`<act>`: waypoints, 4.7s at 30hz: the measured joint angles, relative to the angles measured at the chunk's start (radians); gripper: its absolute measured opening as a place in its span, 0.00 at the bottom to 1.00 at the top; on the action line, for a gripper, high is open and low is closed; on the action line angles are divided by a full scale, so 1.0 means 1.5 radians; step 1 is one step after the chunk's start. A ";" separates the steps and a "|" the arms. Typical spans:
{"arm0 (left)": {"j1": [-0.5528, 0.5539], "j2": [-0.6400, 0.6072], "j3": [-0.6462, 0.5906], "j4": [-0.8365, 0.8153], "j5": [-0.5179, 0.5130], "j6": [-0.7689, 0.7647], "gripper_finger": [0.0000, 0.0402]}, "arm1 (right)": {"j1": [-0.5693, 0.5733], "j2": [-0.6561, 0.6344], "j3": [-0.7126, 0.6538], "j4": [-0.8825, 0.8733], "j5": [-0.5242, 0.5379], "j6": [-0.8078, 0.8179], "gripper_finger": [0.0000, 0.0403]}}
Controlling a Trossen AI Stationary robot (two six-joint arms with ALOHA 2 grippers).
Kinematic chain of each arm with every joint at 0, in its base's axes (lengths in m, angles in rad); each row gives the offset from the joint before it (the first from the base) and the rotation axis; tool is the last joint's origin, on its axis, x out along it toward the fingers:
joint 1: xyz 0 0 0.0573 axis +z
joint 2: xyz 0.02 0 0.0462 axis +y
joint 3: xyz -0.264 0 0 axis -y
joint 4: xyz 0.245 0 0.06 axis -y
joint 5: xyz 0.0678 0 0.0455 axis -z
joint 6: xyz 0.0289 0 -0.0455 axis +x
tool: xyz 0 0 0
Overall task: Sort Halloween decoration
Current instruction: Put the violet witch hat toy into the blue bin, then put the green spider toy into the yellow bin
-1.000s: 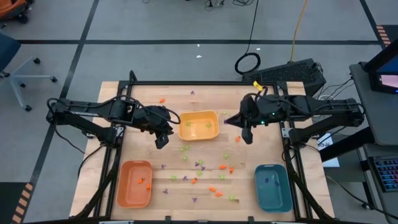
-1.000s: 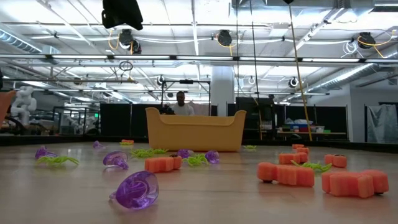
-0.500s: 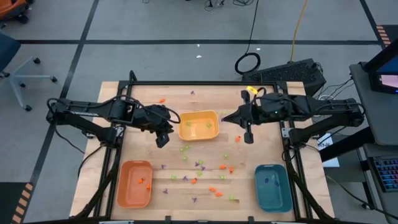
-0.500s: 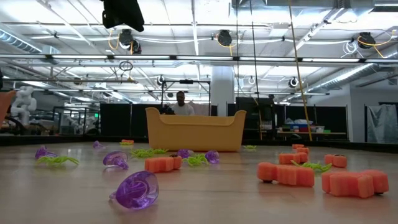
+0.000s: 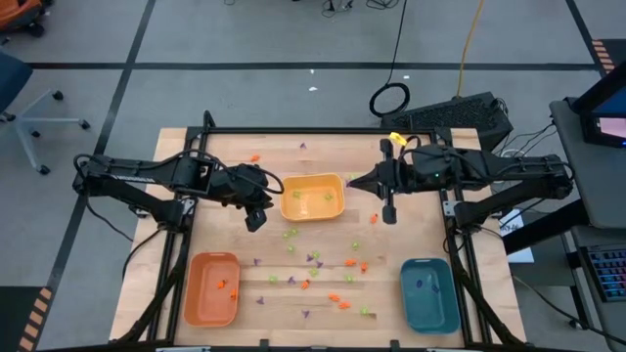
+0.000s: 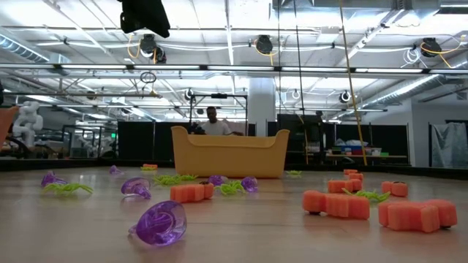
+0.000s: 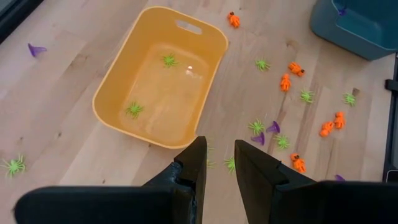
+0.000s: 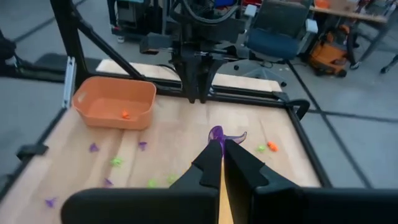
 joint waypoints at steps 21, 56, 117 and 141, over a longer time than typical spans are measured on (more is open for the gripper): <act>0.000 0.000 0.000 -0.002 0.009 0.004 0.20 | 0.150 -0.088 0.000 -0.291 -0.007 0.346 0.00; 0.000 0.000 0.000 -0.003 0.013 0.037 0.20 | 0.471 0.062 -0.226 -0.353 -0.184 0.771 0.00; 0.000 0.000 0.000 -0.003 -0.024 0.030 0.20 | 0.376 0.046 0.008 -0.582 0.140 0.932 0.44; 0.004 0.000 0.000 -0.081 -0.105 -0.438 0.20 | 0.218 0.034 0.008 -0.449 0.144 0.576 0.42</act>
